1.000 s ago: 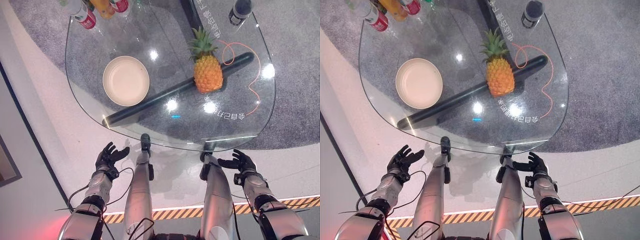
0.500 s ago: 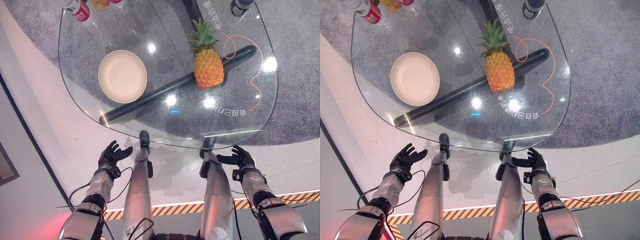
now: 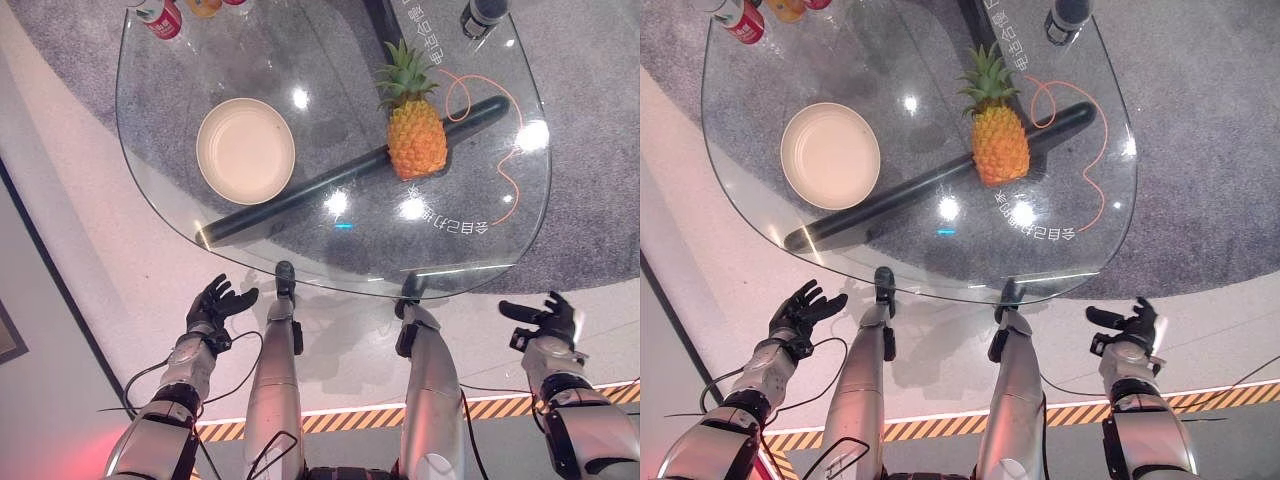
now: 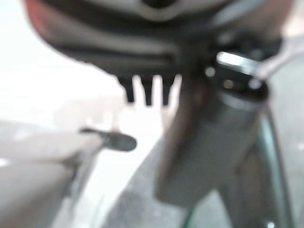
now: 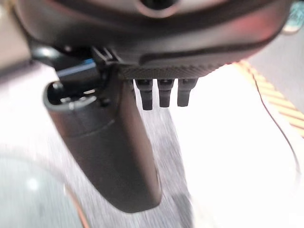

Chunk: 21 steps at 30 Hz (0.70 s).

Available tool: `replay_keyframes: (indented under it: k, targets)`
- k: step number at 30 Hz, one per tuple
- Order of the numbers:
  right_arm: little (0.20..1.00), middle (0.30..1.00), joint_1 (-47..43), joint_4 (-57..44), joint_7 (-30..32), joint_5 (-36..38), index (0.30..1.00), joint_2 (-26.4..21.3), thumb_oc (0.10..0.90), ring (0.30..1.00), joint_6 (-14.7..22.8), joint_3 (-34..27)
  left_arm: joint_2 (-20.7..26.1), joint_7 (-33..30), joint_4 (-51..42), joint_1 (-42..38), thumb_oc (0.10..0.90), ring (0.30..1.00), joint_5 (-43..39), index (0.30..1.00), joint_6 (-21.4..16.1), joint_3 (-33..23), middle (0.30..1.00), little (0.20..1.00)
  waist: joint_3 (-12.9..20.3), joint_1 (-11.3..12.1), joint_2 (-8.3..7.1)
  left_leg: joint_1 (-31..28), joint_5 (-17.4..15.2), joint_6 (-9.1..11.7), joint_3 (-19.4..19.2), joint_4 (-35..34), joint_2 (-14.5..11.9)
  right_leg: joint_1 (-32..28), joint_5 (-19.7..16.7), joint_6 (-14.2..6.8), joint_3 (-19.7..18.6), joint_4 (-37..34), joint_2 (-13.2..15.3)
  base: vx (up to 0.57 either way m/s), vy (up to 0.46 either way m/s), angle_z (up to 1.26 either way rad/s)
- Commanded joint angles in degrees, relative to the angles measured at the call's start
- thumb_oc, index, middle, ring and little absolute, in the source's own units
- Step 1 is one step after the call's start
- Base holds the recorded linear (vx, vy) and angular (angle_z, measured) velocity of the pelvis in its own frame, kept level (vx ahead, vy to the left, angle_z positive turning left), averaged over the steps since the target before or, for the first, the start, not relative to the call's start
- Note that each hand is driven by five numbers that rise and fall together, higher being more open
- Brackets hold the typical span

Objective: Pick up the fruit to the plate

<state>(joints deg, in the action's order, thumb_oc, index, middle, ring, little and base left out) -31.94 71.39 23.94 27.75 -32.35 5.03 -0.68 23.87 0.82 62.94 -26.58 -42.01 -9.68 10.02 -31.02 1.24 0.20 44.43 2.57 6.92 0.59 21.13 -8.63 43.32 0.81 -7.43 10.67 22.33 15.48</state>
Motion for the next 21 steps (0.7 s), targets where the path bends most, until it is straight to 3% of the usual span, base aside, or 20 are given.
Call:
replay_keyframes:
  k: [1,3,6,9,12,15,21]
  targets:
    - [0.9,0.9,2.1,1.6,7.4,3.4,0.9,-6.4,0.8,0.9,1.8,-3.6,3.6,0.3,1.2,3.9,0.8,0.9,0.0,0.9,-0.1,-0.6,0.9,0.9,1.2,1.5,-0.53,2.2,-2.3,-2.8,1.4,3.5,0.2,0.4,-5.6,-2.8,-2.9,0.7,1.2,0.0,-0.039,0.02]
    - [0.9,0.9,1.2,1.1,9.7,4.8,0.9,-7.9,0.8,0.9,2.3,-4.4,4.1,0.2,1.0,3.8,0.8,0.9,0.7,0.9,0.3,-0.2,0.9,0.9,1.2,1.6,-0.74,2.2,-2.4,-2.9,1.5,3.5,0.0,0.1,-5.7,-2.9,-2.7,0.5,1.1,0.0,-0.038,-0.01]
    - [0.9,0.9,0.1,-0.7,13.3,9.4,0.9,-9.4,0.8,0.9,6.8,-5.7,4.4,-0.8,0.3,4.1,0.8,0.9,1.8,0.9,0.7,1.1,0.9,0.9,1.2,1.6,-0.85,1.9,-2.4,-3.1,1.4,3.0,0.0,-0.2,-5.9,-3.0,-2.4,0.0,0.9,0.0,0.0,0.0]
    - [0.9,0.9,-1.6,-5.5,15.1,13.2,0.9,-9.7,0.8,0.9,14.6,-7.4,4.2,-1.8,-0.4,4.4,0.8,0.9,2.4,0.9,0.9,2.2,0.9,0.9,1.2,1.4,-0.75,1.7,-2.5,-3.2,1.3,2.8,0.0,-0.3,-5.9,-3.1,-2.4,-0.1,0.8,0.0,0.007,-0.01]
    - [0.9,0.9,-2.3,-9.7,13.9,15.3,0.9,-9.3,0.8,0.9,18.6,-7.3,4.5,-2.0,-0.8,4.2,0.8,0.9,2.4,0.9,1.4,2.6,0.9,0.9,1.2,1.2,-0.84,1.7,-2.4,-3.1,1.1,2.5,0.0,-0.3,-6.0,-3.1,-2.3,-0.4,0.9,0.0,0.005,-0.01]
    - [0.9,0.9,-3.6,-18.6,12.0,16.6,0.9,-7.6,0.8,0.9,21.5,-5.5,4.3,-2.3,-1.2,4.3,0.8,0.9,2.1,0.9,1.6,2.7,0.9,0.9,1.2,0.8,-0.84,1.3,-2.2,-3.0,0.8,1.8,0.0,-0.3,-5.9,-2.8,-2.4,-0.9,0.8,-0.02,0.066,-0.01]
    - [0.9,0.9,-5.1,-31.6,12.2,12.2,0.9,-6.0,0.8,0.9,22.9,-2.1,3.6,-2.2,-1.3,4.7,0.8,0.9,1.6,0.9,0.9,2.8,0.9,0.9,1.2,0.3,-0.76,1.1,-1.7,-3.0,0.2,1.0,0.4,-0.2,-5.8,-2.4,-2.5,-1.4,0.6,-0.01,0.045,-0.01]
